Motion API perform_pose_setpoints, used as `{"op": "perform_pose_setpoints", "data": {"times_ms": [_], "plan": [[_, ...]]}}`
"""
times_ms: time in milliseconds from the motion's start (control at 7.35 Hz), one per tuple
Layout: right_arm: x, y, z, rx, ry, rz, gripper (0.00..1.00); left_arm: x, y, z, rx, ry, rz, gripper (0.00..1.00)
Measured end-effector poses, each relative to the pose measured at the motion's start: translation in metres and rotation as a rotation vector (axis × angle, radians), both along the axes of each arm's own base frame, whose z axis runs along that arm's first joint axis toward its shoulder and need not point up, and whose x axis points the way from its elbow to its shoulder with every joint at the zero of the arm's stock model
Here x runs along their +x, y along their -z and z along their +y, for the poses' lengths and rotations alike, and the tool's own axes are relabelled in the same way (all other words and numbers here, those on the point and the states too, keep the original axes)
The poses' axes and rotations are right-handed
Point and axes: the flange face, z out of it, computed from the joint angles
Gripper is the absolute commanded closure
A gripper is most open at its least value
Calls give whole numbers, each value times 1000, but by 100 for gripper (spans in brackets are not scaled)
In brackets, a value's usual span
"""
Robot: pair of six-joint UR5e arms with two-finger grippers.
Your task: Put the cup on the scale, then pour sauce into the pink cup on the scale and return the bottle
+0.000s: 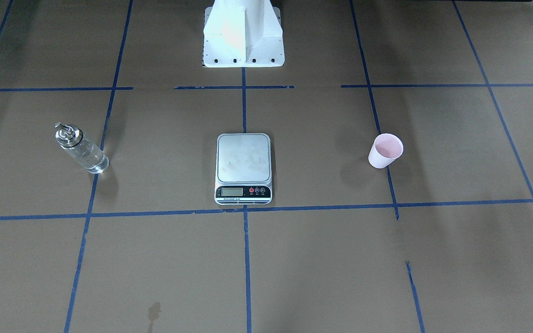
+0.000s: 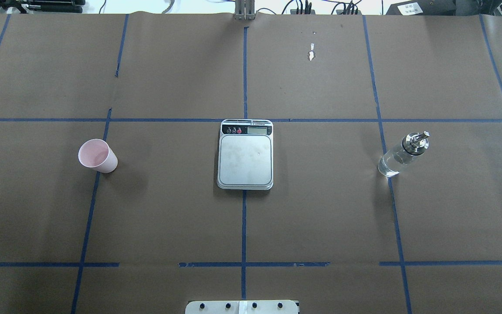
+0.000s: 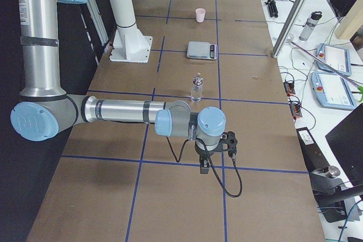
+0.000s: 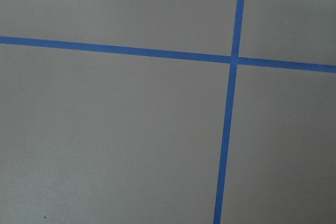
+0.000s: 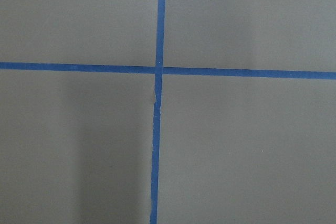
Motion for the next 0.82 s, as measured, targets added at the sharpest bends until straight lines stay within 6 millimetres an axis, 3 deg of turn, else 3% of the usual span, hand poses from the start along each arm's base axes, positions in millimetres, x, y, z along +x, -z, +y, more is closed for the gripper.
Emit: {"op": "perform_pose_setpoints", "data": {"times_ms": [544, 680, 816], "plan": [[0, 0, 1, 1, 0, -2, 0, 1, 9, -5, 23, 0, 2, 0], [0, 2, 1, 4, 0, -3, 0, 1, 21, -16, 51, 0, 1, 0], [0, 7, 0, 14, -1, -3, 0, 1, 49, -36, 101, 1, -2, 0]]}}
